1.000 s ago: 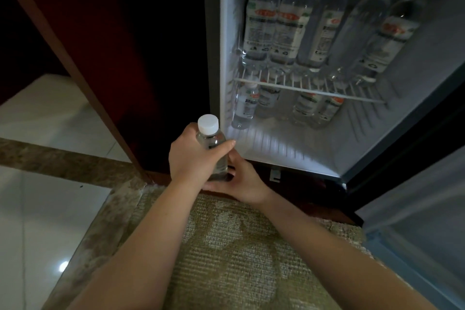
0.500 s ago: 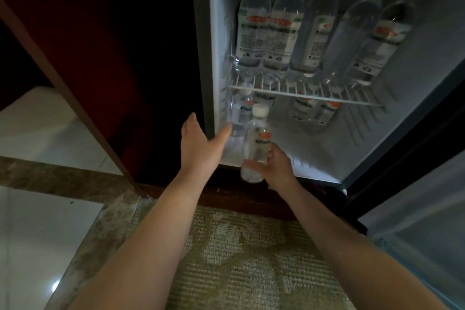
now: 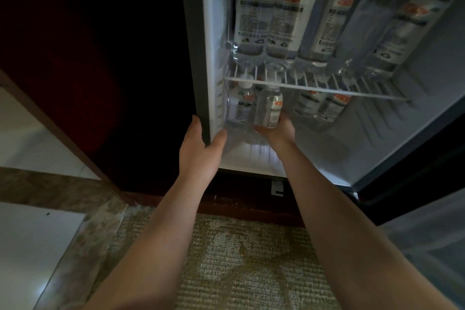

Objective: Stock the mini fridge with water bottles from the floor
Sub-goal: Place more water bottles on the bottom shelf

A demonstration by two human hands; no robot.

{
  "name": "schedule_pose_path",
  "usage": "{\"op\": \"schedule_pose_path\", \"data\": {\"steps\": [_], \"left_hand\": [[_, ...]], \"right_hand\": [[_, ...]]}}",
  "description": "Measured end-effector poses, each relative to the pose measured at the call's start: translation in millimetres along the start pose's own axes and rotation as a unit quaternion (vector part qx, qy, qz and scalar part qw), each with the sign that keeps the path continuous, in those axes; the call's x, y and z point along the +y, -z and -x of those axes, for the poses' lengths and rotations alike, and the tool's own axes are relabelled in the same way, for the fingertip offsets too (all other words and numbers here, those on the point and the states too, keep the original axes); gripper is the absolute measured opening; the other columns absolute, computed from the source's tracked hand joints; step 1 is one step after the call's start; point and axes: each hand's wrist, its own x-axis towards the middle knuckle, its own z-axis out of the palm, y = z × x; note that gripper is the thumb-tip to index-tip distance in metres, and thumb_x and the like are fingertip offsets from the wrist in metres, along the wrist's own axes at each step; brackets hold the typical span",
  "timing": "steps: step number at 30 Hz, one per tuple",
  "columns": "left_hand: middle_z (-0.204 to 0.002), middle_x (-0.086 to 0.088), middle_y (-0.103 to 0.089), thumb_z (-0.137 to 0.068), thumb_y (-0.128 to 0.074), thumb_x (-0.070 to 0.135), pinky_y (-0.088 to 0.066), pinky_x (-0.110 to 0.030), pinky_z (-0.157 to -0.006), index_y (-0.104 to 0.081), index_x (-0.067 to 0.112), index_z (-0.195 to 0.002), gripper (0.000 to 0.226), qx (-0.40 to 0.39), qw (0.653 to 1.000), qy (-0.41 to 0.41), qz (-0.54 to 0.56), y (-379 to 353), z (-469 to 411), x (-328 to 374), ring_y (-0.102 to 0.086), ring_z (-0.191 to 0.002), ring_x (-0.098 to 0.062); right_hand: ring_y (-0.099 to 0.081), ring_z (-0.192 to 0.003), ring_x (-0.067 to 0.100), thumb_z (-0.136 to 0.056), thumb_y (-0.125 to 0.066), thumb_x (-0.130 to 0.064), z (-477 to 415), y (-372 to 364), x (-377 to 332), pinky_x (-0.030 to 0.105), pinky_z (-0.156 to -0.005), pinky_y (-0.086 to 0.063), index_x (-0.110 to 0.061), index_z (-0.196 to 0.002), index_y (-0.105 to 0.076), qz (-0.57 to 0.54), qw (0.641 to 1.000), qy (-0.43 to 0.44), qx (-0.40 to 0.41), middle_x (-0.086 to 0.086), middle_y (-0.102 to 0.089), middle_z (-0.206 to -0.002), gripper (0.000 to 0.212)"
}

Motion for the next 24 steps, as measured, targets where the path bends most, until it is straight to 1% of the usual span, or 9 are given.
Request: {"op": "schedule_pose_path", "data": {"steps": [3,8,11,13,16,20,22,23,24], "left_hand": [[-0.155,0.0,-0.026,-0.092,-0.055,0.038,-0.028,-0.032,-0.109,-0.014,0.025,-0.151,0.073,0.005,1.0,0.003,0.004,-1,0,-1,-0.027,-0.142,-0.016],[-0.155,0.0,-0.026,-0.092,-0.055,0.037,-0.028,-0.031,-0.11,-0.014,0.024,-0.151,0.073,0.008,1.0,0.003,-0.005,-3,0,-1,-0.027,-0.142,-0.016],[-0.155,0.001,-0.026,-0.091,-0.055,0.037,-0.029,-0.033,-0.11,-0.013,0.025,-0.151,0.074,0.006,1.0,0.007,-0.013,-2,1,0,-0.028,-0.141,-0.016],[-0.156,0.002,-0.024,-0.091,-0.056,0.037,-0.03,-0.035,-0.111,-0.012,0.025,-0.151,0.076,-0.003,1.0,0.006,-0.018,-1,-1,-1,-0.028,-0.142,-0.016],[-0.157,0.003,-0.022,-0.09,-0.057,0.036,-0.03,-0.036,-0.111,-0.011,0.025,-0.151,0.077,-0.017,0.999,0.01,-0.025,2,-2,-1,-0.027,-0.142,-0.016],[-0.154,0.002,-0.028,-0.091,-0.058,0.033,-0.033,-0.032,-0.103,-0.013,0.026,-0.151,0.075,-0.034,0.998,0.053,-0.002,9,3,3,-0.033,-0.138,-0.021],[-0.145,0.0,-0.041,-0.092,-0.057,0.031,-0.038,-0.029,-0.097,-0.016,0.022,-0.151,0.072,-0.042,0.994,0.097,-0.007,14,11,5,-0.045,-0.127,-0.022],[-0.127,0.002,-0.053,-0.093,-0.056,0.029,-0.042,-0.025,-0.088,-0.023,0.02,-0.149,0.066,-0.05,0.992,0.118,-0.008,17,14,5,-0.055,-0.109,-0.018],[-0.099,0.005,-0.056,-0.093,-0.055,0.027,-0.042,-0.019,-0.074,-0.036,0.018,-0.141,0.052,-0.059,0.99,0.131,-0.009,20,19,6,-0.055,-0.084,-0.011]], "right_hand": [[-0.063,-0.106,0.024,-0.065,-0.086,-0.026,-4,-7,11,0.032,-0.085,-0.052,-0.014,-0.125,-0.057,-0.002,1.0,-0.003,-0.012,0.007,-0.065,-0.116,0.069],[-0.058,-0.113,0.03,-0.064,-0.075,-0.06,-22,-7,17,0.042,-0.093,-0.05,-0.019,-0.134,-0.049,0.123,0.991,0.029,-0.052,0.011,-0.057,-0.128,0.085],[-0.06,-0.111,0.026,-0.047,-0.071,-0.078,-45,-14,38,0.045,-0.095,-0.05,-0.03,-0.126,-0.053,0.102,0.992,0.038,-0.061,0.006,-0.06,-0.123,0.094],[-0.059,-0.111,0.025,-0.048,-0.073,-0.076,-55,-17,50,0.046,-0.094,-0.051,-0.031,-0.124,-0.054,0.102,0.991,0.046,-0.069,0.004,-0.062,-0.121,0.091],[-0.061,-0.11,0.023,-0.048,-0.075,-0.068,-29,-9,24,0.042,-0.092,-0.053,-0.023,-0.124,-0.056,0.083,0.994,0.029,-0.065,0.003,-0.064,-0.119,0.09],[-0.06,-0.106,0.02,-0.062,-0.076,-0.061,13,2,4,0.031,-0.079,-0.05,-0.017,-0.126,-0.054,0.089,0.996,-0.015,0.012,0.001,-0.059,-0.12,0.081],[-0.059,-0.104,0.023,-0.072,-0.072,-0.056,34,4,0,0.032,-0.078,-0.048,-0.011,-0.122,-0.055,0.087,0.995,-0.022,0.044,0.004,-0.06,-0.117,0.069],[-0.059,-0.098,0.023,-0.079,-0.067,-0.053,46,5,-4,0.03,-0.074,-0.044,-0.01,-0.115,-0.058,0.094,0.995,-0.019,0.034,0.005,-0.061,-0.11,0.057],[-0.059,-0.092,0.023,-0.085,-0.062,-0.049,55,6,-7,0.027,-0.07,-0.039,-0.011,-0.106,-0.059,0.108,0.994,-0.008,0.015,0.004,-0.061,-0.101,0.044]]}}
